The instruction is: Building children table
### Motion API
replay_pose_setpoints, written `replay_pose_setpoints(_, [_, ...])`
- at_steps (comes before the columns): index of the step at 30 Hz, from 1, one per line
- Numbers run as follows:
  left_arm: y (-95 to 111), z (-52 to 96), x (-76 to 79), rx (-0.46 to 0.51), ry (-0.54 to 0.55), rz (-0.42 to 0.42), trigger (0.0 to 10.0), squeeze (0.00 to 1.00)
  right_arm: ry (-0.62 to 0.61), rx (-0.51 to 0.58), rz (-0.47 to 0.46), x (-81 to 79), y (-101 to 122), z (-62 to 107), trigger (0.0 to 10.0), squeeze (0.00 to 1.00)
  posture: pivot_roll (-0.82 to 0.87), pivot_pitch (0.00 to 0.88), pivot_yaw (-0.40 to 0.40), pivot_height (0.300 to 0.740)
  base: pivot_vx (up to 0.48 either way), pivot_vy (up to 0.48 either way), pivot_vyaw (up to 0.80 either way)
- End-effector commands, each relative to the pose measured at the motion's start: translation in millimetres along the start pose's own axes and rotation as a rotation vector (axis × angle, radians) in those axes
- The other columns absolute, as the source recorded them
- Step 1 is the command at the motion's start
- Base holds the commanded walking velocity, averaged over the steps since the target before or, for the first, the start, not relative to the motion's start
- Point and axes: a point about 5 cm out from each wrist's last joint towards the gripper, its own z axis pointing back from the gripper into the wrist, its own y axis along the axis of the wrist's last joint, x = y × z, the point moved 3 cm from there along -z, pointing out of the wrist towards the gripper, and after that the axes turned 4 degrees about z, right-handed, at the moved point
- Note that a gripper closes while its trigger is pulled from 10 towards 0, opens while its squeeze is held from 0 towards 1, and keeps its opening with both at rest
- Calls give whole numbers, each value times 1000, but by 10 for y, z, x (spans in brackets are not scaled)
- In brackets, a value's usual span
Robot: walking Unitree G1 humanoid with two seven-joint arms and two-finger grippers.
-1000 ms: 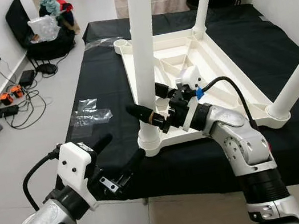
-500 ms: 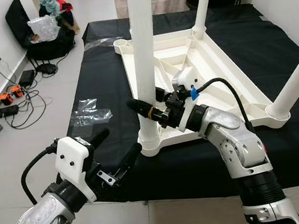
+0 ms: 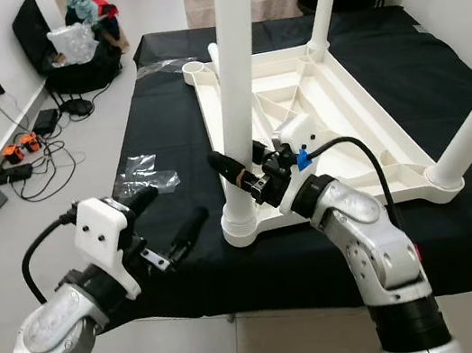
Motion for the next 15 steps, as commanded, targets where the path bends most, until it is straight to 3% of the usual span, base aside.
replay_pose_setpoints(1, [-6,1,-56,-7,10,-27,10000,0,-193,-45,15,157,-80,116,0,0,22,82,1,740,0,0,0])
replay_pose_setpoints(2, [-6,1,-56,-7,10,-27,10000,0,-193,-45,15,157,-80,116,0,0,22,82,1,740,0,0,0])
replay_pose_setpoints(3, [-1,-8,-72,-6,11,-31,10000,0,-293,-50,45,165,-79,161,0,0,21,85,2,740,0,0,0])
replay_pose_setpoints(5, [-1,-8,-72,-6,11,-31,10000,0,-293,-50,45,165,-79,161,0,0,21,85,2,740,0,0,0])
replay_pose_setpoints(7, [1,-18,-85,-5,13,-36,10000,0,-447,-74,124,132,-74,228,0,0,20,86,4,740,0,0,0])
replay_pose_setpoints(9, [2,-20,-86,-4,13,-36,10000,0,-517,-82,169,110,-55,256,0,0,23,86,2,740,0,0,0])
replay_pose_setpoints(13, [2,-21,-88,-4,14,-37,10000,0,-577,-92,196,92,-46,280,0,0,29,85,-1,740,0,0,0])
replay_pose_setpoints(15, [4,-23,-95,-2,17,-40,10000,0,-682,-104,214,27,-35,319,0,0,33,87,-5,740,0,0,0])
